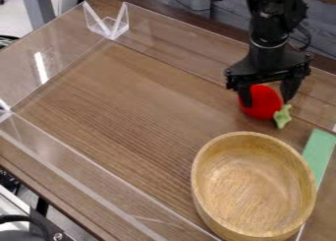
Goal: Move the red fruit to the left
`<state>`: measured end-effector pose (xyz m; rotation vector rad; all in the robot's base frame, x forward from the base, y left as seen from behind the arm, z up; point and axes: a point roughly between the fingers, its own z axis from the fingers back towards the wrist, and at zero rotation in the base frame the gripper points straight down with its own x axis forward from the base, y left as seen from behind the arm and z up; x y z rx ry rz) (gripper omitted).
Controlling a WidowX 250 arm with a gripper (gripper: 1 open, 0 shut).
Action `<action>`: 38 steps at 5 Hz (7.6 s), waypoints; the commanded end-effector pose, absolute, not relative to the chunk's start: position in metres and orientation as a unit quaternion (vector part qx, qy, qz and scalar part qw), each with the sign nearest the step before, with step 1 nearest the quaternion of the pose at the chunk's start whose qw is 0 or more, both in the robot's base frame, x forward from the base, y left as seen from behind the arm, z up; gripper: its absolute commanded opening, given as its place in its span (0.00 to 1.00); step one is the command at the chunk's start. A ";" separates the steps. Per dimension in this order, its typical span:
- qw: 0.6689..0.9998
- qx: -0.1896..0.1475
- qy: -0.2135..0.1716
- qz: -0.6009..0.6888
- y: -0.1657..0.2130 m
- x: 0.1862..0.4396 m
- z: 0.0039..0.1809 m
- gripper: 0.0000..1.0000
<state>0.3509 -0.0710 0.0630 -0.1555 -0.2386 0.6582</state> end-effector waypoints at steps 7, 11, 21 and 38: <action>0.932 -0.054 -0.155 0.323 -0.065 0.358 0.095 1.00; 0.895 -0.022 -0.144 0.421 -0.066 0.367 0.068 1.00; 0.885 -0.028 -0.093 0.455 -0.069 0.373 0.029 1.00; 0.768 -0.127 -0.005 0.628 -0.031 0.350 0.148 0.00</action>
